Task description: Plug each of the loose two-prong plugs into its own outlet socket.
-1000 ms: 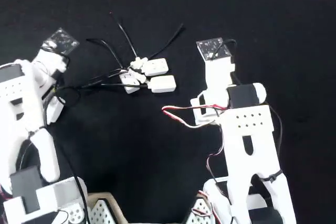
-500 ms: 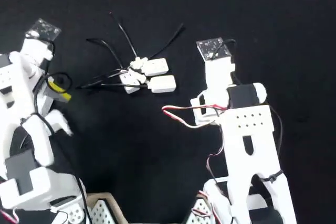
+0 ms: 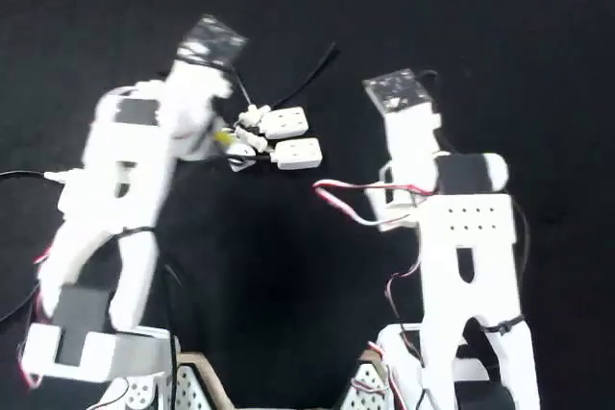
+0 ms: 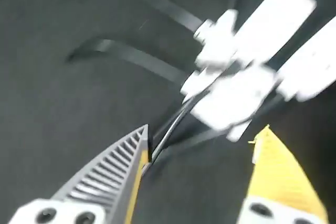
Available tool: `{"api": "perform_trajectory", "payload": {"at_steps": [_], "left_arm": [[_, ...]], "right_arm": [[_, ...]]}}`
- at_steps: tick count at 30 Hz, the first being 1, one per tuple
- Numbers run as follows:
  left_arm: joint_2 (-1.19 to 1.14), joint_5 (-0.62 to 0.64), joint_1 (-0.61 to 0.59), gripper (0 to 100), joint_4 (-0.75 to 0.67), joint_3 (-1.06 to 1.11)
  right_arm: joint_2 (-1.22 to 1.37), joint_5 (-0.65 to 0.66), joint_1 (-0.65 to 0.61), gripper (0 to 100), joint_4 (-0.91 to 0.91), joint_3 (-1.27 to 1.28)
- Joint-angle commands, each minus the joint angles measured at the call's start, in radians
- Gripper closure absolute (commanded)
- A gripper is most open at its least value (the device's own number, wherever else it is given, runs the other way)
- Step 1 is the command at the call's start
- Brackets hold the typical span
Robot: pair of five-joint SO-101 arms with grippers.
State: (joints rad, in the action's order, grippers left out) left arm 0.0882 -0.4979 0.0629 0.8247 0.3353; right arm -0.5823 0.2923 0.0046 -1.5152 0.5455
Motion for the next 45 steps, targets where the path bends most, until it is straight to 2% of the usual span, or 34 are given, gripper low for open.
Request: {"api": "perform_trajectory", "payload": {"at_steps": [1,8,10,15,18,23,24,26,34,37,43,45], "left_arm": [[-0.071,0.006,0.071,69,-0.133,-0.007],[-0.255,-0.094,0.079,69,-0.141,-0.035],[-0.299,-0.144,0.064,69,-0.187,-0.031],[-0.367,-0.158,0.048,69,-0.244,-0.041],[-0.358,-0.167,0.053,73,-0.199,-0.045],[-0.307,-0.236,0.084,96,-0.072,-0.044],[-0.298,-0.236,0.093,98,-0.043,-0.044],[-0.273,-0.239,0.099,95,0.008,-0.045],[-0.120,-0.244,0.094,97,0.245,-0.035],[-0.058,-0.304,0.097,97,0.342,-0.015],[0.121,-0.330,0.082,97,0.419,0.183],[0.215,-0.374,0.061,97,0.434,0.277]], "right_arm": [[0.002,0.080,0.081,93.7,-0.003,-0.013],[0.002,0.149,0.124,90.6,0.038,0.004],[0.002,0.149,0.124,90.5,0.068,0.024],[0.002,0.149,0.124,90.5,0.098,0.059],[0.002,0.149,0.124,90.5,0.104,0.064],[0.002,0.144,0.124,90.5,0.104,0.064],[0.002,0.144,0.124,90.5,0.104,0.064],[0.002,0.143,0.124,90.5,0.104,0.065],[0.002,0.143,0.124,90.6,0.100,0.068],[0.002,0.143,0.124,90.6,0.098,0.068],[0.002,0.141,0.124,90.6,0.097,0.068],[0.002,0.141,0.124,90.6,0.097,0.070]]}}
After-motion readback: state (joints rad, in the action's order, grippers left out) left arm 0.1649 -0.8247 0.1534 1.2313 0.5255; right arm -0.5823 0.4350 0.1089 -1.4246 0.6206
